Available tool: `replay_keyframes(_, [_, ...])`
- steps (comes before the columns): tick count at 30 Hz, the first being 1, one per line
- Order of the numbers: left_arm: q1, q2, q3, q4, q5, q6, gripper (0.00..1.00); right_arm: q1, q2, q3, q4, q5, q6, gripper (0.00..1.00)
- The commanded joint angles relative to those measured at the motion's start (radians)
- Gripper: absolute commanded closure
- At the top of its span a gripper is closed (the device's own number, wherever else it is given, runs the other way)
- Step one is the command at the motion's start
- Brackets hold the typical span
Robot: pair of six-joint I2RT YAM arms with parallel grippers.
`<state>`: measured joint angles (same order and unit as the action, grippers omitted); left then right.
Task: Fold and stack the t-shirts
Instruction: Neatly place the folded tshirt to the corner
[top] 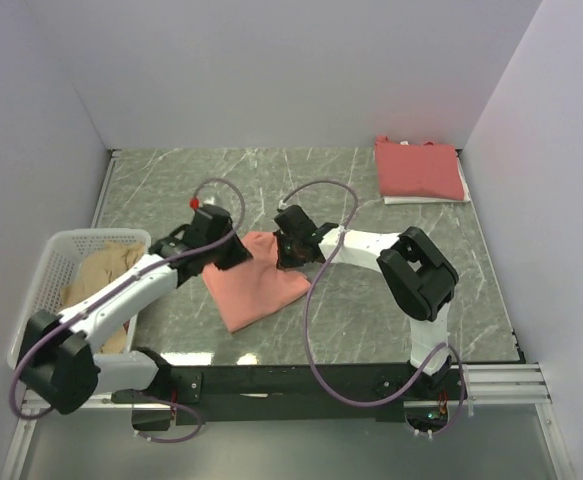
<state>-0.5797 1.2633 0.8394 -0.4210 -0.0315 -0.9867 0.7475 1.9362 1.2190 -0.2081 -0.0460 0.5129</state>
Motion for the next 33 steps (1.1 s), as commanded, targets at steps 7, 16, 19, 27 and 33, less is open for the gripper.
replay_keyframes(7, [0.075,-0.145,0.144,-0.151,-0.01,0.169,0.87,-0.092,-0.031,0.181,-0.238,0.362,-0.177,1.0])
replay_keyframes(16, [0.083,-0.159,0.109,-0.16,-0.064,0.261,0.87,-0.296,0.03,0.445,-0.319,0.451,-0.408,1.0])
replay_keyframes(19, [0.087,-0.147,0.086,-0.127,-0.041,0.27,0.87,-0.341,0.092,0.569,-0.361,0.517,-0.485,1.0])
replay_keyframes(27, [0.104,-0.073,0.087,-0.082,-0.011,0.31,0.88,-0.425,0.296,0.893,-0.431,0.578,-0.618,1.0])
replay_keyframes(33, [0.135,-0.016,0.104,-0.071,0.022,0.335,0.9,-0.482,0.38,1.116,-0.419,0.584,-0.74,1.0])
